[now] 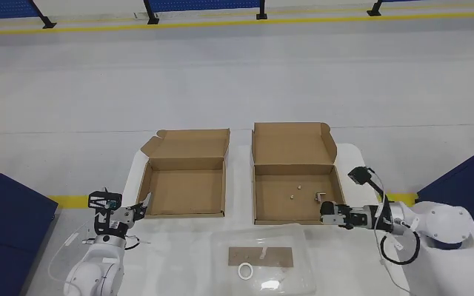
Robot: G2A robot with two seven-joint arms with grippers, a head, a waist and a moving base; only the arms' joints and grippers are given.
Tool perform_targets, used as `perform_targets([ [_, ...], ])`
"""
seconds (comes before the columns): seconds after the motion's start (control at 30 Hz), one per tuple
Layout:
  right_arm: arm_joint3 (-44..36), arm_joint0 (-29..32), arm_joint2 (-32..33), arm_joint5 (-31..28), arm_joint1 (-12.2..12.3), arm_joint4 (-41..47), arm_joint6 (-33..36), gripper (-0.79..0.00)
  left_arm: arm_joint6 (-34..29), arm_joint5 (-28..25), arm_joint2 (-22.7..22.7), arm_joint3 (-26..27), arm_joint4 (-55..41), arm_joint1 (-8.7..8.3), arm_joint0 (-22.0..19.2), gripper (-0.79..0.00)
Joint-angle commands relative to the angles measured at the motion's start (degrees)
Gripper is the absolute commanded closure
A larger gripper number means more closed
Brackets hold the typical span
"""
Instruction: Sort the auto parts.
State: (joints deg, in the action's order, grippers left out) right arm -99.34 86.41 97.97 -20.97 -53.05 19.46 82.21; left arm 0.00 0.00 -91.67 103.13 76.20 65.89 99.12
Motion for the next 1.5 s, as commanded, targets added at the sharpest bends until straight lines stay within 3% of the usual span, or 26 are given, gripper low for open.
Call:
perform_targets([
  [0.0, -0.8, 1.81, 1.42, -0.36, 0.28, 3.88, 0.76, -0.785, 0.0, 0.0, 0.0, 0.0, 0.0, 0.0, 0.0, -0.785],
  [0.3, -4.7, 8.8, 5.51, 0.15, 2.42, 11.38, 1.28, -0.785, 0.0, 0.0, 0.0, 0.0, 0.0, 0.0, 0.0, -0.785],
  [1.1, -4.7, 8.8, 5.51, 0.15, 2.42, 11.38, 1.28, -0.785, 0.0, 0.0, 0.0, 0.0, 0.0, 0.0, 0.0, -0.785],
  [1.23, -4.7, 8.8, 5.51, 0.15, 2.42, 11.38, 1.28, -0.785, -1.15, -6.75, 1.16, 4.33, 1.56, -0.26, 1.15, -0.785],
  [1.37, -4.7, 8.8, 5.51, 0.15, 2.42, 11.38, 1.28, -0.785, -8.12, -17.27, 0.73, 9.44, 1.38, -0.92, 3.14, -0.785],
  [1.47, -4.7, 8.8, 5.51, 0.15, 2.42, 11.38, 1.28, -0.785, -8.12, -17.27, 0.73, 9.44, 1.38, -0.92, 3.14, -0.785],
])
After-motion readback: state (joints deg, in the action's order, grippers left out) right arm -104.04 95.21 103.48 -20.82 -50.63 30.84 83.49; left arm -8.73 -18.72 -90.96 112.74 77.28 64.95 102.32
